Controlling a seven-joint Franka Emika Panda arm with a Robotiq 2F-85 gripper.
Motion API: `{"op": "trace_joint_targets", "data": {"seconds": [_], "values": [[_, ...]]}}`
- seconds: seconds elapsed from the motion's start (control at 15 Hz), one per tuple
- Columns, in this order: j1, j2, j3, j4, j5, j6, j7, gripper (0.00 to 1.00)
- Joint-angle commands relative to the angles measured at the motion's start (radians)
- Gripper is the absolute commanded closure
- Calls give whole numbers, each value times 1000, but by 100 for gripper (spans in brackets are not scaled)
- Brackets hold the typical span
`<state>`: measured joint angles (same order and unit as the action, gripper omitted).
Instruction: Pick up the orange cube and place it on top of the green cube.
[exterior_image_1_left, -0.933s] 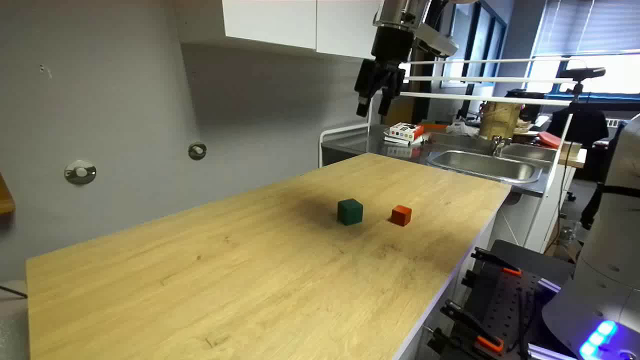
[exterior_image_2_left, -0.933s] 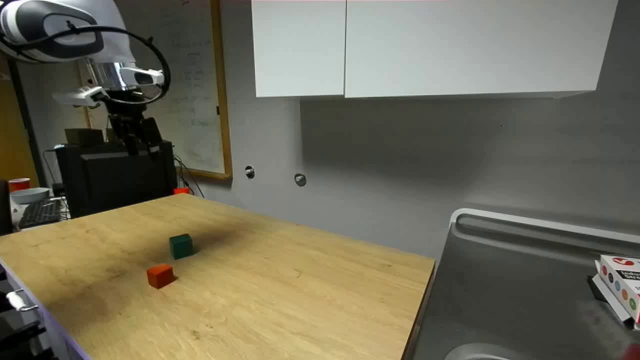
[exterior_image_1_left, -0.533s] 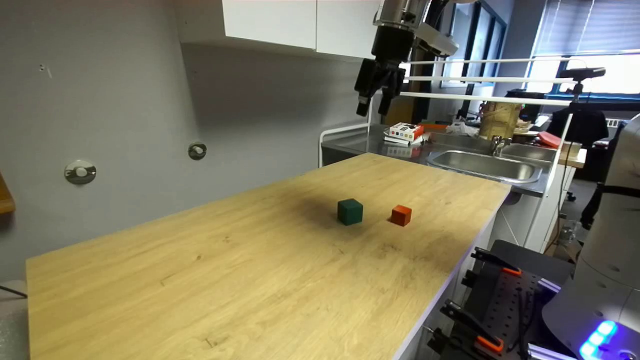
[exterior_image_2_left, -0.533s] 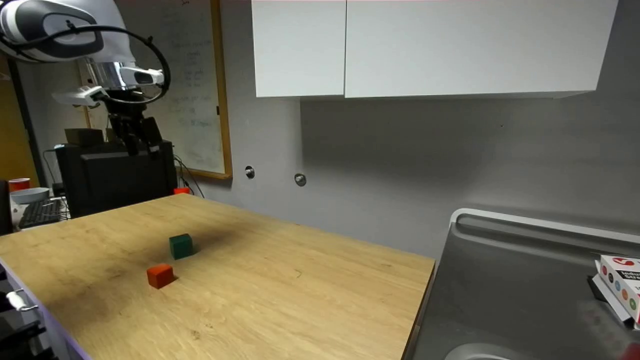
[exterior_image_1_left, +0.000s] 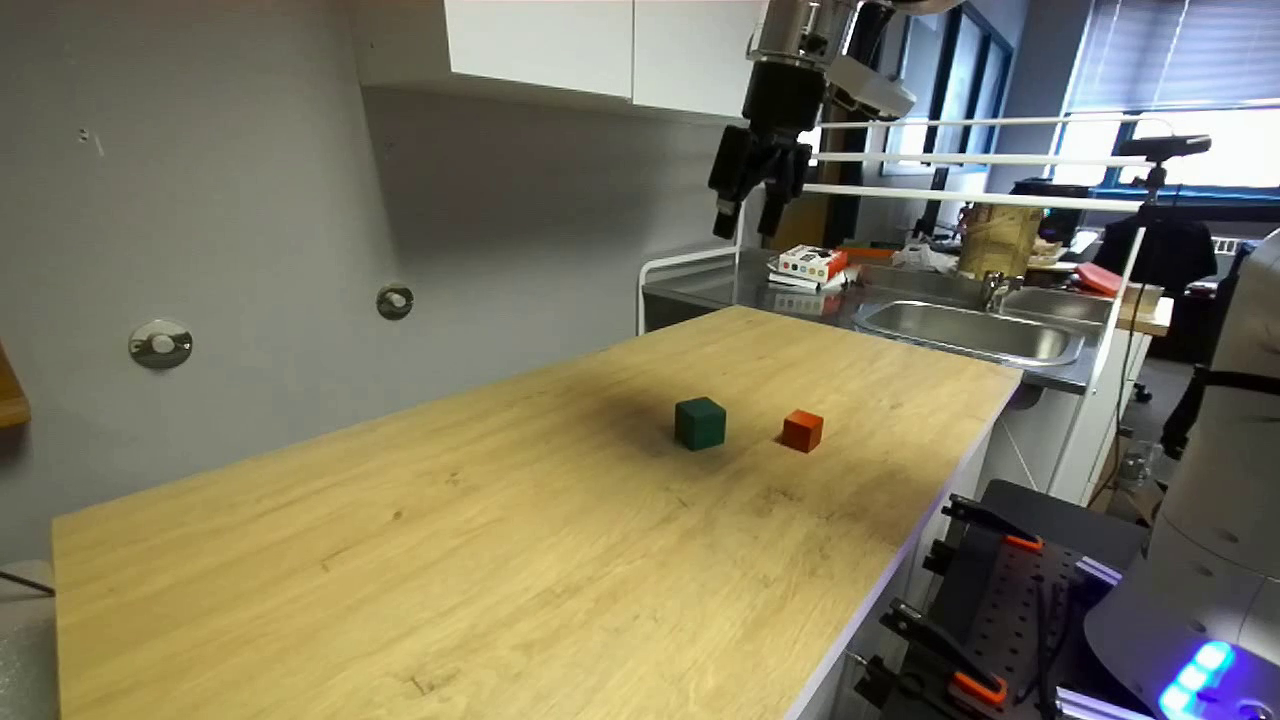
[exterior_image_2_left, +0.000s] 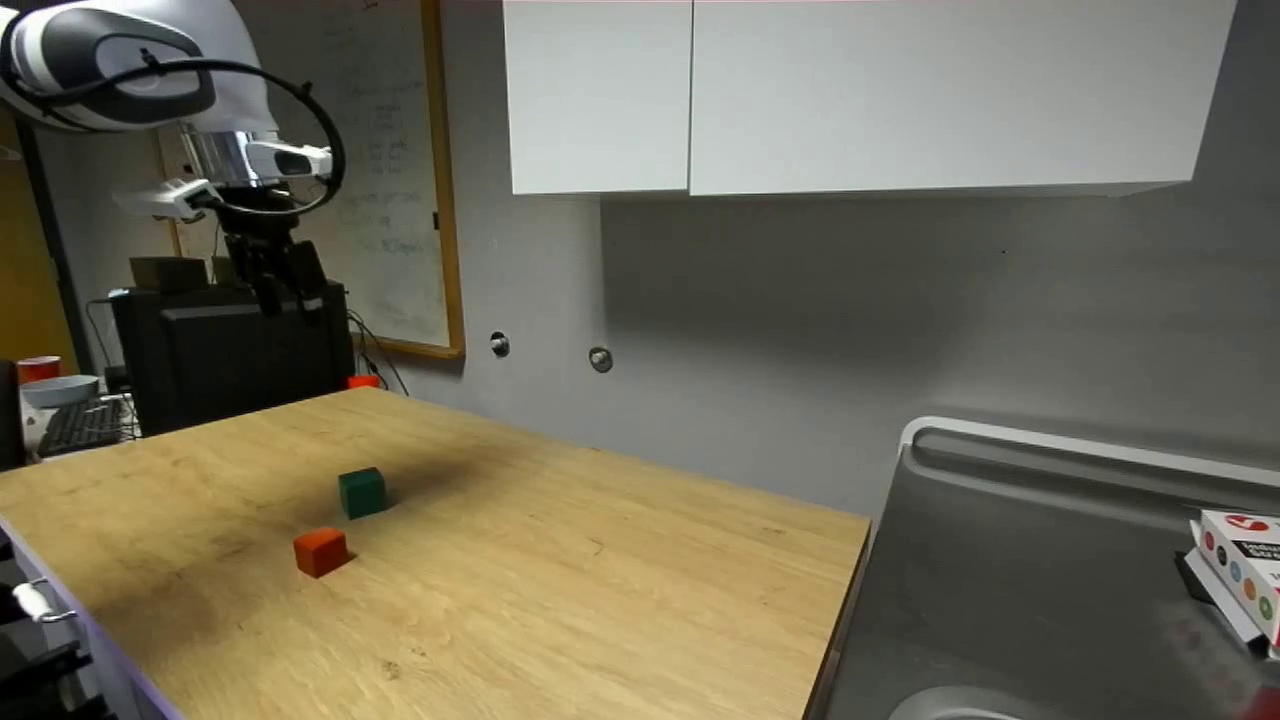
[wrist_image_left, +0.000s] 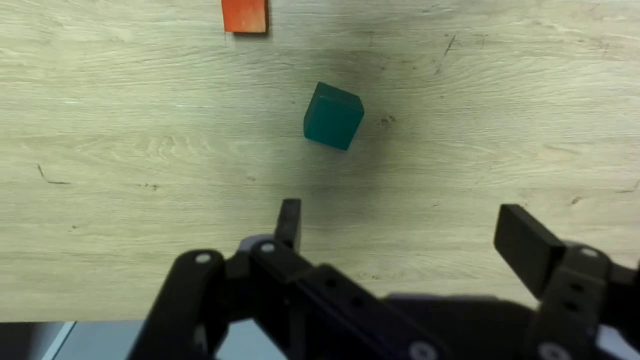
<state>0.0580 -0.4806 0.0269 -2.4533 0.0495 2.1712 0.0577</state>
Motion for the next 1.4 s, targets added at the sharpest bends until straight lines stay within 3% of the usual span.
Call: {"op": "trace_joint_targets", "data": {"seconds": [0.0,0.53,1.33], "values": [[-51,94,-11,40,-5,24,41,0],[-120,307,-116,64,89,-4,15,0],[-166,496,-152,-31,277,52,8,0]]}}
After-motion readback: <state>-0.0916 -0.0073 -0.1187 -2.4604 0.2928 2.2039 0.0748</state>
